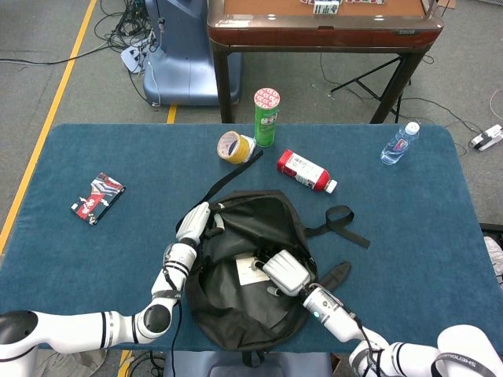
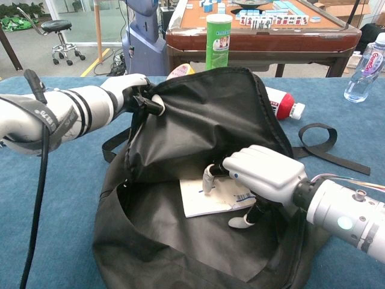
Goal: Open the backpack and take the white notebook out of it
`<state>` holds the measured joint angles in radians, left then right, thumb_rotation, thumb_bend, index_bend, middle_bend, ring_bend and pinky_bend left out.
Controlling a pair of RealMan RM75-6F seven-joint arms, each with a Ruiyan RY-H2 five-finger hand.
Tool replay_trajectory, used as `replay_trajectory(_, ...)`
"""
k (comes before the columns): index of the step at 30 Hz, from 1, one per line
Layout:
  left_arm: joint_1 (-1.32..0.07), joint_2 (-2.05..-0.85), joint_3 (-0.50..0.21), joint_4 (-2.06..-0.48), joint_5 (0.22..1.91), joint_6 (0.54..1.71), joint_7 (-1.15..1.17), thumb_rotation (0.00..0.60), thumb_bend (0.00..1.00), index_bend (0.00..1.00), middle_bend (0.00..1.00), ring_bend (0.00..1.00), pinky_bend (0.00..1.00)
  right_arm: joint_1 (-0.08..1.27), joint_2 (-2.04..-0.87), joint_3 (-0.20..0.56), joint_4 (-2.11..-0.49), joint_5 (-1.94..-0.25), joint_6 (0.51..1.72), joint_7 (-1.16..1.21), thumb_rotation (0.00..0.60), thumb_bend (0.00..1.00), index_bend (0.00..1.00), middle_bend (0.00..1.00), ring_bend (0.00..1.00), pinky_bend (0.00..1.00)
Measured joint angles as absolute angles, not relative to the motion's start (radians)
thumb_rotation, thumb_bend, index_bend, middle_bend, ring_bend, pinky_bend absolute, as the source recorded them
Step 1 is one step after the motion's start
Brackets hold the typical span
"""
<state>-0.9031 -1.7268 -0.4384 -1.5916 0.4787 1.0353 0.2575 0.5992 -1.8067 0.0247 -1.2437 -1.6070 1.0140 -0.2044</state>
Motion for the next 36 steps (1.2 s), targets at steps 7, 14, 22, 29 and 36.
replay_trajectory(7, -0.902, -1.724, -0.434, -1.591, 0.474, 1.031, 0.252, 0.6, 0.89, 0.71, 0.52, 0.42, 0.21, 0.608, -1.843, 0.025, -1.199, -1.607, 1.024, -0.224, 0.6, 0.12, 0.35, 0.3, 0.24, 0.39)
replay_trajectory(14, -0.9, -1.721, -0.43, -1.594, 0.472, 1.03, 0.249, 0.6, 0.89, 0.71, 0.51, 0.42, 0.21, 0.613, -1.875, 0.027, -1.15, -1.608, 1.043, -0.224, 0.6, 0.28, 0.35, 0.31, 0.24, 0.39)
replay_trajectory(22, -0.897, -1.713, -0.429, -1.593, 0.47, 1.027, 0.243, 0.6, 0.89, 0.7, 0.51, 0.41, 0.21, 0.615, -1.917, 0.026, -1.073, -1.638, 1.11, -0.185, 0.6, 0.48, 0.4, 0.38, 0.28, 0.39)
replay_trajectory(29, -0.895, -1.708, -0.431, -1.591, 0.464, 1.021, 0.236, 0.6, 0.89, 0.7, 0.5, 0.41, 0.21, 0.617, -1.941, 0.032, -1.029, -1.657, 1.166, -0.16, 0.6, 0.55, 0.47, 0.42, 0.32, 0.4)
replay_trajectory(36, -0.897, -1.705, -0.433, -1.584, 0.449, 1.011, 0.233, 0.6, 0.89, 0.69, 0.49, 0.4, 0.21, 0.617, -1.955, 0.043, -1.002, -1.652, 1.19, -0.153, 0.6, 0.61, 0.59, 0.49, 0.4, 0.46)
